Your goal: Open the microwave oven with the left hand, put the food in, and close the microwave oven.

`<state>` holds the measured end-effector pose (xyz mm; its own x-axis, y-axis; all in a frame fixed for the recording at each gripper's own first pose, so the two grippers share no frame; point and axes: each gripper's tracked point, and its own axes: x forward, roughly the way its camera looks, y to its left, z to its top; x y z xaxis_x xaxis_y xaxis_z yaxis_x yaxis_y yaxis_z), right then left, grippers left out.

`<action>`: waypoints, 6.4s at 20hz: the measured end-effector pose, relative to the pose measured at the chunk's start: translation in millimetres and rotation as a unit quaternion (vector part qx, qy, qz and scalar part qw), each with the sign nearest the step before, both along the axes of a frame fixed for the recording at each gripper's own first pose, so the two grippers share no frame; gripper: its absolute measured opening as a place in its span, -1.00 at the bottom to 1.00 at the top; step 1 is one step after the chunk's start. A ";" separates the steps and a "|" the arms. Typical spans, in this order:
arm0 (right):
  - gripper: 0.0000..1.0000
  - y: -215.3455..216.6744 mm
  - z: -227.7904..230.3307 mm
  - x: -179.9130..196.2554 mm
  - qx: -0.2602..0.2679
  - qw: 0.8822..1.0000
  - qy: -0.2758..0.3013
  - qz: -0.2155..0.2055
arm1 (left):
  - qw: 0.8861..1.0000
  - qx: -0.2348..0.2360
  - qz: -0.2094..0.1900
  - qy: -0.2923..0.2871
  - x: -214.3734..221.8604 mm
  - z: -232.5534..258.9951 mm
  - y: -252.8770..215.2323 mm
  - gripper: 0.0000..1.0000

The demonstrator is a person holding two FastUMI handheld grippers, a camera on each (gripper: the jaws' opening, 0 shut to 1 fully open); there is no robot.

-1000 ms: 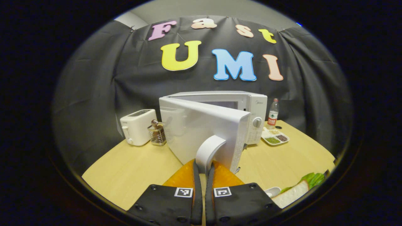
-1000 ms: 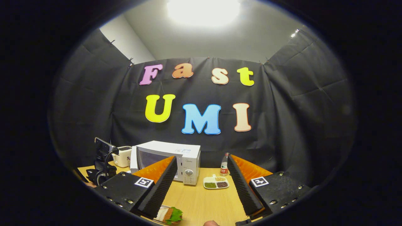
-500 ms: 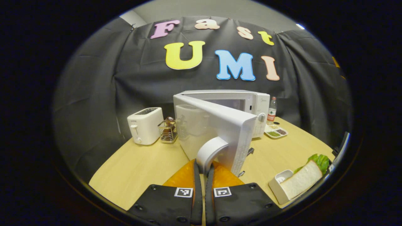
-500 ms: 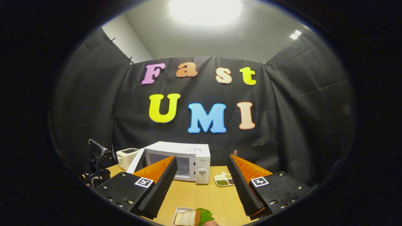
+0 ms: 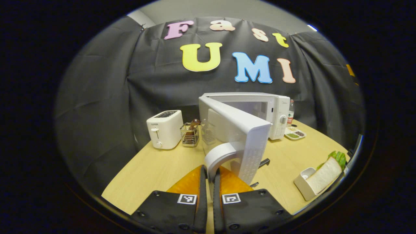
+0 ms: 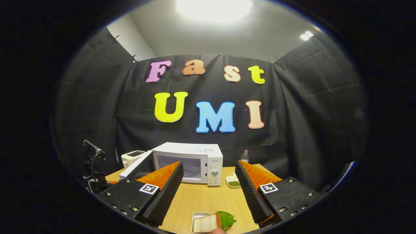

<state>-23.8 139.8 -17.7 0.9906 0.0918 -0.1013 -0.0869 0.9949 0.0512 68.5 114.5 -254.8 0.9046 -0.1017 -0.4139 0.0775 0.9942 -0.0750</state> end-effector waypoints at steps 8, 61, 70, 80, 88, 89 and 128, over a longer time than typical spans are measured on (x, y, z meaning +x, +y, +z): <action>0.94 -14.3 -39.8 19.6 0.008 0.997 0.070 0.034 | 0.997 0.011 0.048 -0.059 -43.8 68.8 21.1 0.84; -0.33 31.8 -193.0 16.3 0.272 0.817 0.475 0.182 | 0.965 0.009 0.144 -0.218 -52.8 249.1 15.9 0.92; -0.34 100.3 -166.5 80.5 0.281 0.858 0.402 0.153 | 0.965 0.002 0.127 -0.228 -6.8 247.7 71.6 0.92; -0.34 167.2 -178.3 168.5 0.308 0.889 0.325 0.093 | 0.968 0.010 0.141 -0.209 16.0 226.0 140.6 0.92; -0.34 195.8 -199.3 234.6 0.329 0.902 0.276 0.053 | 0.971 0.014 0.138 -0.192 38.3 210.2 165.3 0.92; -0.34 198.1 -203.4 244.8 0.329 0.903 0.271 0.048 | 0.972 0.016 0.137 -0.190 41.9 208.4 169.3 0.92; 0.94 167.0 -218.0 326.6 0.082 0.987 0.141 -0.003 | 0.974 0.054 0.155 -0.158 46.9 169.7 188.0 0.92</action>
<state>302.8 306.9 -235.7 0.9259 0.1230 -0.3572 -0.0396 0.9719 0.2320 115.4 302.5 -85.1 0.9686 0.2260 -0.1039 -0.2261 0.9740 0.0109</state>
